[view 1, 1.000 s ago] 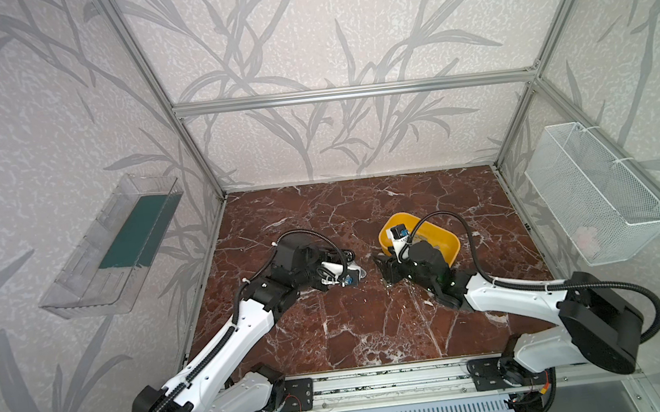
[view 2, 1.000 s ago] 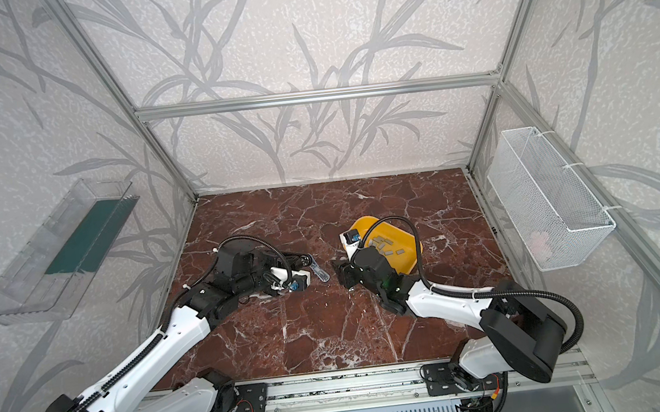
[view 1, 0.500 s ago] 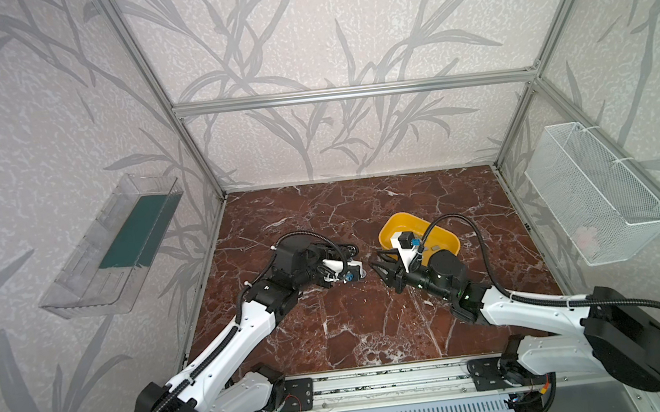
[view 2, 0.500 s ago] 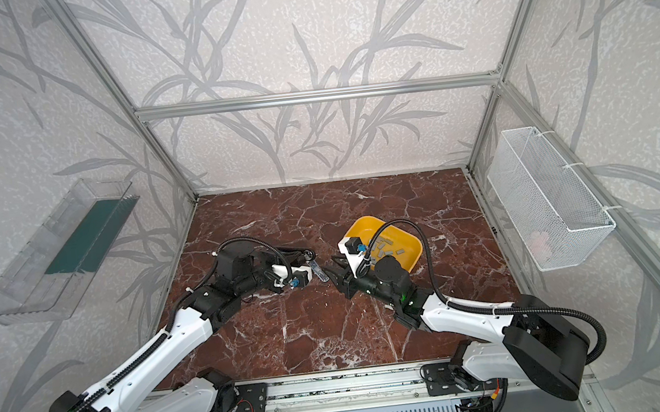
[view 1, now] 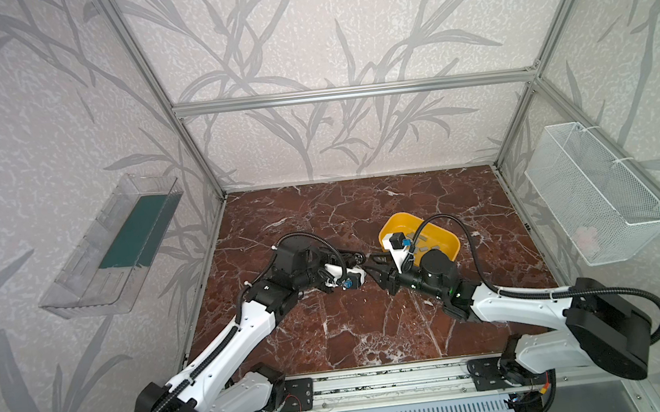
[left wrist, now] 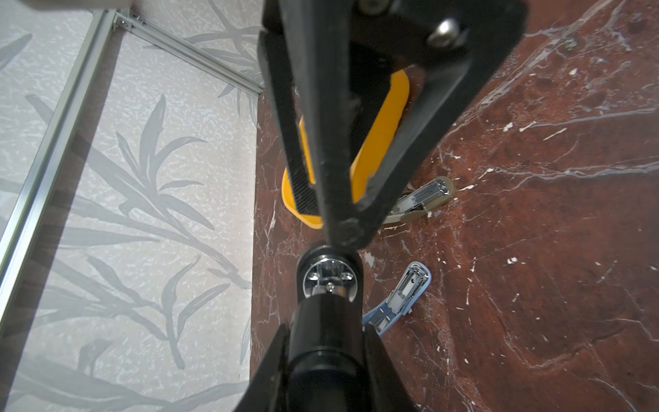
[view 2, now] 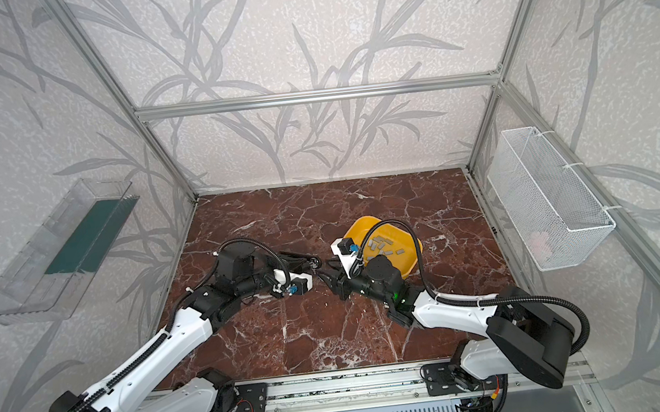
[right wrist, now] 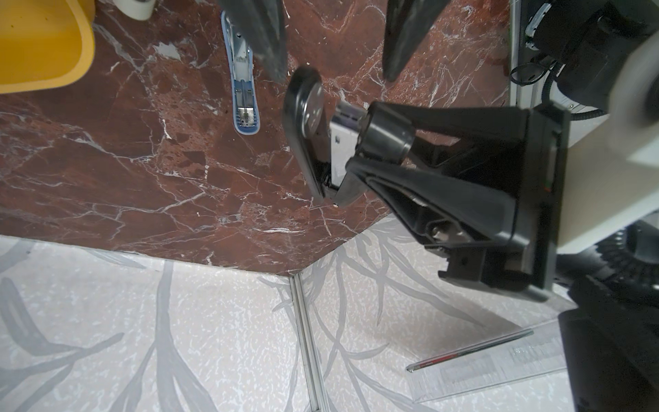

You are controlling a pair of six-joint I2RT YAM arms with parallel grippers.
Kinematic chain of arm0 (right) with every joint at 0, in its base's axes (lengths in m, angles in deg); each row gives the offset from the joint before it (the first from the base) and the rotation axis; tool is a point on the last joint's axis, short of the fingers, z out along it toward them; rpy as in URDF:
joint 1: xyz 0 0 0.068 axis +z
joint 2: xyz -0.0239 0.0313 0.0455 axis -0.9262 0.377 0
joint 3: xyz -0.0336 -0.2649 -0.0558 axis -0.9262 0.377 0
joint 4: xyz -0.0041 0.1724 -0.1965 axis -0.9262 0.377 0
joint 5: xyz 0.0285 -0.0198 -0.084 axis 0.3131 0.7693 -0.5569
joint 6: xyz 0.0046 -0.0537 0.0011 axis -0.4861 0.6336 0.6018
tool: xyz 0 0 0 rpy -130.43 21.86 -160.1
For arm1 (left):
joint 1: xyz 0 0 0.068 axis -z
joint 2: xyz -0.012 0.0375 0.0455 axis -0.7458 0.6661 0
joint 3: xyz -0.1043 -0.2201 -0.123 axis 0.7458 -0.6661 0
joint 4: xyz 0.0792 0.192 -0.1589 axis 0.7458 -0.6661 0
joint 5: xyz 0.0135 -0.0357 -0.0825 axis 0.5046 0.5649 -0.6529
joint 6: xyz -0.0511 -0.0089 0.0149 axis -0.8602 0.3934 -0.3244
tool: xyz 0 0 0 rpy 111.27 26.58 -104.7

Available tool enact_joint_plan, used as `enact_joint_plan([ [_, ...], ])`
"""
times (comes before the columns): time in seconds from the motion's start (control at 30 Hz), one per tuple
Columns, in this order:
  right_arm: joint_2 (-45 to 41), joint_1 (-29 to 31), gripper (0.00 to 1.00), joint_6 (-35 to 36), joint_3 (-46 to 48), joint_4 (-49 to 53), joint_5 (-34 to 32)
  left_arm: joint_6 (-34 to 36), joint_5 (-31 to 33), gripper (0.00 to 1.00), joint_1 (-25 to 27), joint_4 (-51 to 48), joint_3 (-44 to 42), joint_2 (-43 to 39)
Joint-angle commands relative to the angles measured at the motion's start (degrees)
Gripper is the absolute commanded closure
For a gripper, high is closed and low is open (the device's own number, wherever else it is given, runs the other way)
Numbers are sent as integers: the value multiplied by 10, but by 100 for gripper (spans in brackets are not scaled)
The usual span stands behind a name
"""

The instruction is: Load the staples into the stapler

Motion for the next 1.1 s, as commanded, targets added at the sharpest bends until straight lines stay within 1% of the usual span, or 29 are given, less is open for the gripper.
enact_joint_plan([
  [0.0, 13, 2, 55, -14, -23, 1, -22, 32, -56, 100, -1, -8, 21, -15],
  [0.1, 25, 2, 56, -15, -28, 6, -41, 28, -59, 100, -1, -9, 23, -17],
  [0.23, 41, 2, 56, -7, -33, 7, -64, -2, -59, 100, 0, 12, 22, -24],
  [0.33, 55, 1, 58, -5, -41, 10, -67, -33, -70, 100, 1, 37, 21, -33],
  [0.47, 71, 2, 61, -9, -41, -1, -76, -85, -60, 100, 1, 82, 16, -48],
  [0.57, 77, 1, 63, -5, -40, -6, -90, -87, -77, 100, 1, 91, 11, -60],
  [0.67, 83, -1, 64, -3, -42, -5, -100, -100, -79, 100, 1, 99, 10, -68],
  [0.8, 95, -9, 68, -8, -43, -7, -103, -95, -73, 100, -1, 86, 13, -75],
  [0.87, 95, -17, 74, -20, -44, -2, -99, -93, -72, 100, -3, 81, 14, -77],
  [0.97, 85, -27, 91, -41, -35, -5, -80, -89, -76, 100, -5, 81, 13, -80],
  [1.07, 74, -28, 99, -47, -19, -28, -65, -89, -71, 100, -7, 83, 10, -83],
])
